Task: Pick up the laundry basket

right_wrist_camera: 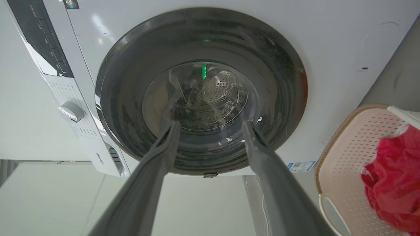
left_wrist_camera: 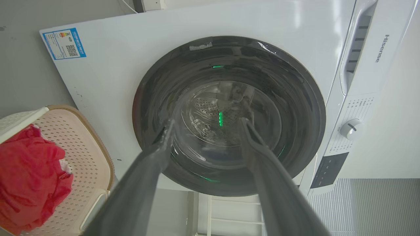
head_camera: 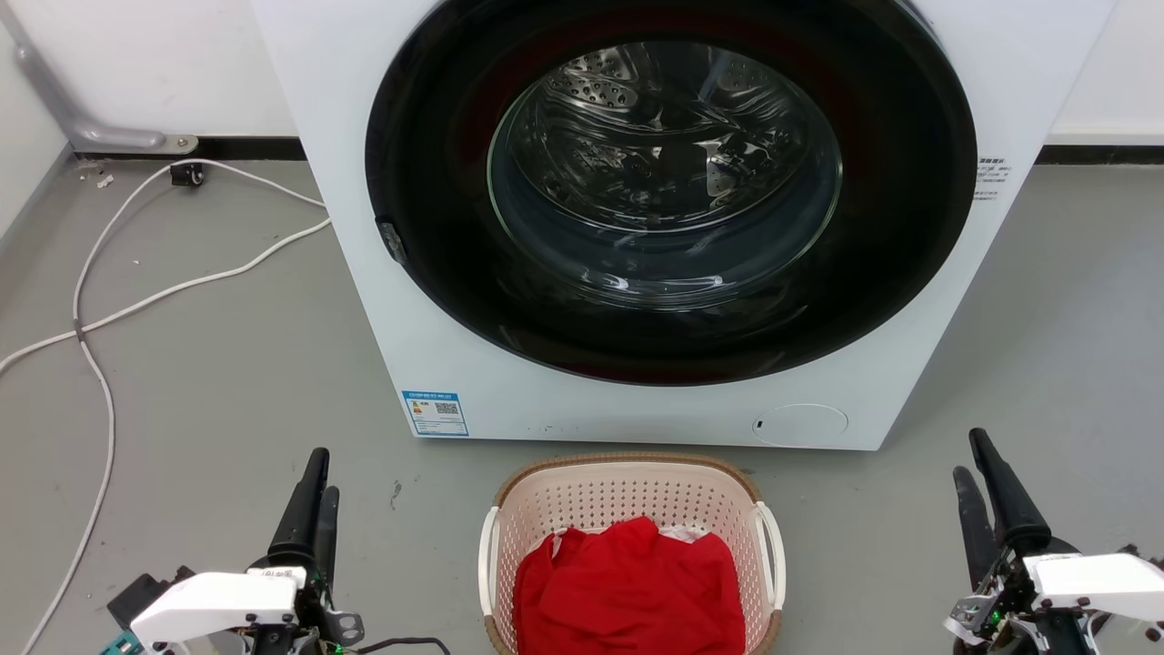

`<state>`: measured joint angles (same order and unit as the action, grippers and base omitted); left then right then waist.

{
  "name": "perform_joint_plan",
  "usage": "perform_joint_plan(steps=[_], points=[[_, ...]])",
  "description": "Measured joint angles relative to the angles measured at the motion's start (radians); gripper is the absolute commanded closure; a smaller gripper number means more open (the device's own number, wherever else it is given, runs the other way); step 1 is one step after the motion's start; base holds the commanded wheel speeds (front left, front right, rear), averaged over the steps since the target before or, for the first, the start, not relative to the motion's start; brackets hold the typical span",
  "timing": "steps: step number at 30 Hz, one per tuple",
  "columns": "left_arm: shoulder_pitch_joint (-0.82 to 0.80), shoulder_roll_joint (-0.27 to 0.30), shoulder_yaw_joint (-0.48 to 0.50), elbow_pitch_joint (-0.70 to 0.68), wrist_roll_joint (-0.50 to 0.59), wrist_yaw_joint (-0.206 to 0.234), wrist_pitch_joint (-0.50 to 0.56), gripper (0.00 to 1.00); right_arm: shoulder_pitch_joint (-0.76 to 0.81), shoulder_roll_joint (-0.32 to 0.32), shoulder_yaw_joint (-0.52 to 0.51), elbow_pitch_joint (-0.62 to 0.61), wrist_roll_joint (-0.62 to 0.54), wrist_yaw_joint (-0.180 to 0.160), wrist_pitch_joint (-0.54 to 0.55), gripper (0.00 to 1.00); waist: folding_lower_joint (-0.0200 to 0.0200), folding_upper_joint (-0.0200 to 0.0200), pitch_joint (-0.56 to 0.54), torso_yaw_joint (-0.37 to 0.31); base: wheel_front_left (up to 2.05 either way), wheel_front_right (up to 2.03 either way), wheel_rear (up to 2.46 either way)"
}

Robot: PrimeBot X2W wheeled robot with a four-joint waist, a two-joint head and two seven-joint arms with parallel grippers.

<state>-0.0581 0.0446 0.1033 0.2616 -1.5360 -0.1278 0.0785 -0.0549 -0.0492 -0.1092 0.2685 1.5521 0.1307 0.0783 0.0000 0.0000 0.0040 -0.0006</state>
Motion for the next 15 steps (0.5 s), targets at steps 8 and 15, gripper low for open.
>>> perform_joint_plan(steps=[8,15], points=[[0.004,0.000,-0.025,-0.045,0.175,0.027,-0.038,0.00,0.019,0.001,0.017,-0.050,-0.212,0.000,-0.037,0.00,0.0000,0.0000,0.001,0.000,0.00,0.00,0.00],[0.014,0.000,-0.053,-0.069,0.326,0.050,-0.066,0.00,0.031,0.001,0.037,-0.081,-0.395,0.000,-0.066,0.00,0.0000,0.0000,0.001,0.000,0.00,0.00,0.00]])
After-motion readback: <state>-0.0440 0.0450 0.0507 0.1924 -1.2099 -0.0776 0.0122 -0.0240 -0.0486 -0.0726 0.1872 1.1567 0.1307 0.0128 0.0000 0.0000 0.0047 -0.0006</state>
